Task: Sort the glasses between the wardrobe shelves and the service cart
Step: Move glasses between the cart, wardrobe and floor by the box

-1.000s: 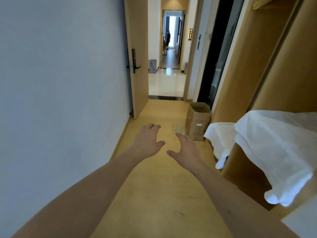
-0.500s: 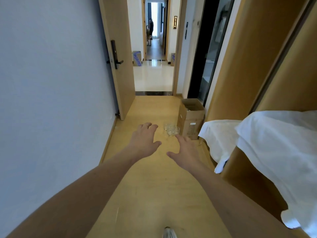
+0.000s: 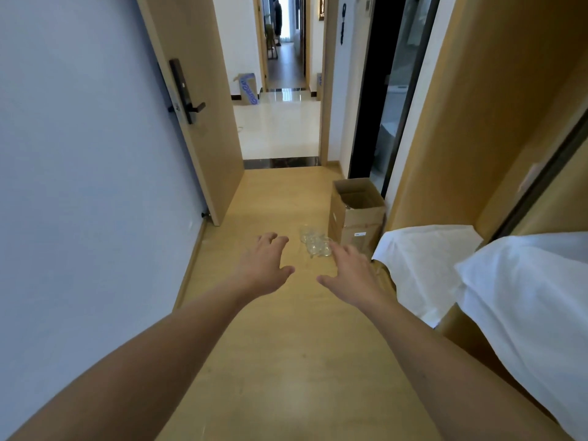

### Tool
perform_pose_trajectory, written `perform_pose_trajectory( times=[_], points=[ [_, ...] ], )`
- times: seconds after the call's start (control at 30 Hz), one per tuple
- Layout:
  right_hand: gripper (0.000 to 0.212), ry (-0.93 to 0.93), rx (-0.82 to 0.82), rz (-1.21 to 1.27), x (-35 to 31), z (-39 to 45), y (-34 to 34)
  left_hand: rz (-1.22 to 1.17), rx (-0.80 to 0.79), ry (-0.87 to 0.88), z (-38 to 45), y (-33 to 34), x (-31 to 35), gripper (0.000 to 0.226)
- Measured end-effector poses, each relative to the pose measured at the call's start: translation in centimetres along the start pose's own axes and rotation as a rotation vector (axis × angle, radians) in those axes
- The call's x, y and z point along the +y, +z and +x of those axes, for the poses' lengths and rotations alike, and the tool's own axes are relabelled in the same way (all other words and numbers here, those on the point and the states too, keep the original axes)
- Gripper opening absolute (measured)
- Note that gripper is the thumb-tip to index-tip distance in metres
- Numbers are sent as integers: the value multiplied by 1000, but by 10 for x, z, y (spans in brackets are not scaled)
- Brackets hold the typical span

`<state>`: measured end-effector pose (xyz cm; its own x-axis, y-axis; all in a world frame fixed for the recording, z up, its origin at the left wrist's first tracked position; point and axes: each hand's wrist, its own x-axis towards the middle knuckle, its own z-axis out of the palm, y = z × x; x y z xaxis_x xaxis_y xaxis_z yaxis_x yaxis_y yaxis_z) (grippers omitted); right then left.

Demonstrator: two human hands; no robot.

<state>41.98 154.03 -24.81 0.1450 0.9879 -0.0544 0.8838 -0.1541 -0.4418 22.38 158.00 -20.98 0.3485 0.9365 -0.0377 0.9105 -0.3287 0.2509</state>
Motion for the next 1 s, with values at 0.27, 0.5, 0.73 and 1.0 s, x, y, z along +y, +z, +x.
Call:
perform_pose_trajectory(
  times=[0.27, 0.5, 0.73, 1.0],
  points=[
    [81, 45, -57, 26, 10, 101, 15, -2, -15, 5, 113, 15, -20, 70],
    [80, 80, -68, 50, -6, 225, 41, -48, -18, 36, 232, 23, -69, 71],
    [80, 151, -109, 62, -27, 347, 49, -111, -59, 77, 360, 12, -111, 69],
    [83, 247, -147, 73, -25, 443, 57, -115, -136, 98, 467, 21, -141, 70]
  ],
)
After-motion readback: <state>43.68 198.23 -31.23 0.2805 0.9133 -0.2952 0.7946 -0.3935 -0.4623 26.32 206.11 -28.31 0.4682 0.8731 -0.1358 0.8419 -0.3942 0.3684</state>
